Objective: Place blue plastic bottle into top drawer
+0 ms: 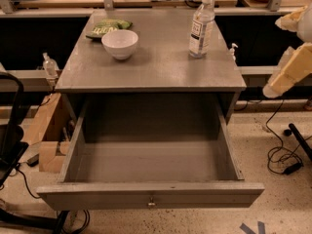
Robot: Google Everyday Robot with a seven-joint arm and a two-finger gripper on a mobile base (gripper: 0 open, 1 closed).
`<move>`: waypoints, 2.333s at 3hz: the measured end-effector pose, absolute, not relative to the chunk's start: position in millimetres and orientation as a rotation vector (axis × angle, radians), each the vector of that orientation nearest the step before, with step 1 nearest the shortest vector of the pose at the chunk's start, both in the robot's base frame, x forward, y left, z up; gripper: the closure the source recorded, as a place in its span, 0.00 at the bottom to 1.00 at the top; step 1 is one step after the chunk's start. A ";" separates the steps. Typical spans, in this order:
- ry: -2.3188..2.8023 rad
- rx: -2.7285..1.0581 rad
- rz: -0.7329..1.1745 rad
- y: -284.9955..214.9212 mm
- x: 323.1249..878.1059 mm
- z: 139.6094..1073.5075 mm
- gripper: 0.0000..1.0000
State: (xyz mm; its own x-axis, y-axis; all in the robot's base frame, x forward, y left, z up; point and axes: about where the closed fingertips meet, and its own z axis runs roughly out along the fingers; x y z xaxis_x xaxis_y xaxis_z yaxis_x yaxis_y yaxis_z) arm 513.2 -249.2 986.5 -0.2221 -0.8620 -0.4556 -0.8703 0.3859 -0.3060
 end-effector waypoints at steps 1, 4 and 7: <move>1.949 -1.286 0.126 -262.0 551.8 987.7 0.00; 1.739 -1.102 0.207 -255.5 608.4 1002.0 0.00; 1.659 -0.819 0.417 -207.2 725.4 983.1 0.00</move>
Offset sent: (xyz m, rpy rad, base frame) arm 0.1167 -0.0401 0.0453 0.5789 -0.4981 -0.0562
